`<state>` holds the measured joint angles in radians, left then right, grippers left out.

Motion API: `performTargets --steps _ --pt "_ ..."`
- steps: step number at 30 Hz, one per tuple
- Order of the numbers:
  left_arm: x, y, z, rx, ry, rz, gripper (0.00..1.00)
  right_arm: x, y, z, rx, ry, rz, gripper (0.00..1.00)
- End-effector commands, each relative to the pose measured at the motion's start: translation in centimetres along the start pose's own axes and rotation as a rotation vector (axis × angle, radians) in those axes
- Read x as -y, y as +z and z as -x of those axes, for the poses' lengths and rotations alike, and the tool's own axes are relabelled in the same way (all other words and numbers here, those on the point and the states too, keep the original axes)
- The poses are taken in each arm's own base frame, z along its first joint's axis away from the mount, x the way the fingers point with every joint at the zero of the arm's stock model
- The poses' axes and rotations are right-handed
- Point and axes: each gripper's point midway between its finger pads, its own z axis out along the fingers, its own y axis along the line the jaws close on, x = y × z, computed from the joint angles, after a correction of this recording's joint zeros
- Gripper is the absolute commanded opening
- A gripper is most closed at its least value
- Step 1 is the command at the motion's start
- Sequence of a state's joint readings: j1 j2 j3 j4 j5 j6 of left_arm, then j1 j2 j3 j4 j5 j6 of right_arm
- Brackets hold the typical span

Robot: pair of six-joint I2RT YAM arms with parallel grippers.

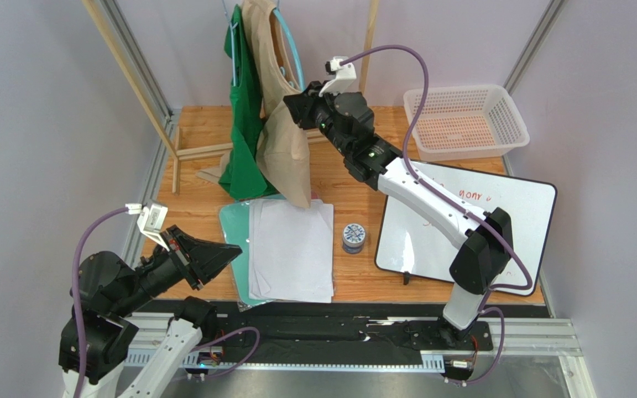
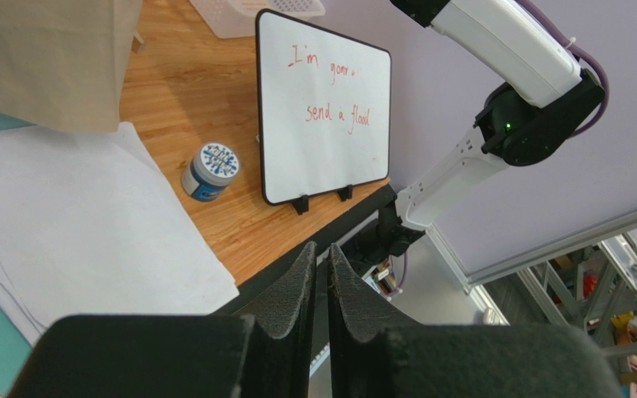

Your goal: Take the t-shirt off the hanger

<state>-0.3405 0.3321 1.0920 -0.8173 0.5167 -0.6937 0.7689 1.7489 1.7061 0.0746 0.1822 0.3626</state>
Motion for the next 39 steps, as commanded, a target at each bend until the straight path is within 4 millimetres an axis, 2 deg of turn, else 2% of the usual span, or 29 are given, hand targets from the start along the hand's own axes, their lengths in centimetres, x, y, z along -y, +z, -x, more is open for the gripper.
performTargets --steps 1,6,9,12,20,26,31,35,39 --pt "1.0 0.2 0.5 0.004 0.008 -0.042 0.14 -4.1 -1.6 8.4 0.222 0.258 0.192 0.0" --pt "1.0 -0.1 0.6 0.008 0.012 -0.037 0.13 -4.1 -2.0 10.2 0.263 0.449 0.285 0.0" --pt "0.9 -0.1 0.4 0.006 0.01 -0.033 0.13 -4.1 -2.5 11.0 0.279 0.501 0.311 0.0" --pt "0.8 -0.1 0.3 0.004 0.011 -0.031 0.13 -4.1 -3.8 12.3 0.313 0.548 0.342 0.0" --pt "0.6 0.0 0.3 0.004 0.011 -0.025 0.12 -3.5 -6.0 12.8 0.326 0.667 0.455 0.0" --pt "0.5 0.1 0.3 0.003 0.011 -0.022 0.12 -3.3 -6.7 13.4 0.318 0.753 0.559 0.0" --pt "0.4 0.2 0.3 0.003 0.011 -0.022 0.12 -3.6 -7.6 13.6 0.32 0.746 0.616 0.0" --pt "0.3 0.2 0.2 0.001 0.01 -0.02 0.12 -3.3 -7.9 12.8 0.306 0.738 0.606 0.0" --pt "0.2 0.5 0.2 -0.004 0.007 -0.018 0.11 -3.2 -8.7 12.9 0.322 0.733 0.641 0.0"
